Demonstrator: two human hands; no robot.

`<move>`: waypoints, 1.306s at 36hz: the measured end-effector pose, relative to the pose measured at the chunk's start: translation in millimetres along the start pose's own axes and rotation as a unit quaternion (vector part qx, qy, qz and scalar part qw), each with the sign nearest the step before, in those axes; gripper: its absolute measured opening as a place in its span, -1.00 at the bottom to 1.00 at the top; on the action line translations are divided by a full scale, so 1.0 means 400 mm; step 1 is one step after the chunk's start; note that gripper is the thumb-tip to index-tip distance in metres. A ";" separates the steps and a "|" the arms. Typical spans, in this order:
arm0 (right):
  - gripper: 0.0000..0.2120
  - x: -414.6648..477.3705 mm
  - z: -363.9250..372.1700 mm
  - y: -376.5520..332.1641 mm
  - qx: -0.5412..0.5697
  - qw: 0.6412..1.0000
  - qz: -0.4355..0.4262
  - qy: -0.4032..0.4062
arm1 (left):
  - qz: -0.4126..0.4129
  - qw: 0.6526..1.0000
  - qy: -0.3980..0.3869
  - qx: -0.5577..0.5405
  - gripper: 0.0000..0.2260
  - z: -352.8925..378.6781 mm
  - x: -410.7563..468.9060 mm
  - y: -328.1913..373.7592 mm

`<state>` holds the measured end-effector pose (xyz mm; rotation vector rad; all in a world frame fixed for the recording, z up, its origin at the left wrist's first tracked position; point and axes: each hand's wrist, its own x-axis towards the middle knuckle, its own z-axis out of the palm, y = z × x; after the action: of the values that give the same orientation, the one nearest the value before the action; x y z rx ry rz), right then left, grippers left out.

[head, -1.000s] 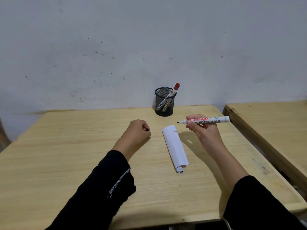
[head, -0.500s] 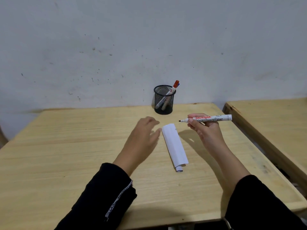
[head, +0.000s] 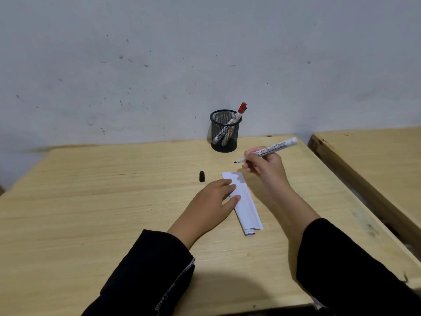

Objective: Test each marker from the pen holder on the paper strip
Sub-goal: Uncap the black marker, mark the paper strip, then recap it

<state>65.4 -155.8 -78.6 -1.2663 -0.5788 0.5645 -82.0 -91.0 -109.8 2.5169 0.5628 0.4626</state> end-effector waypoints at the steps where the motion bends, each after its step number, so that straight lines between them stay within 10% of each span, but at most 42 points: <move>1: -0.97 0.008 0.012 0.010 -0.013 1.000 0.005 0.006 | 0.000 1.000 0.000 0.000 -0.64 0.002 -0.001 -0.001; 47: -0.93 0.067 0.044 0.078 -0.125 0.991 0.021 -0.031 | 0.019 1.000 -0.005 0.024 -0.61 0.006 0.003 -0.011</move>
<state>70.9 -118.7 -103.1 -1.5037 -0.6926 0.5800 -81.2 -88.0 -114.0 2.5785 0.5281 0.4566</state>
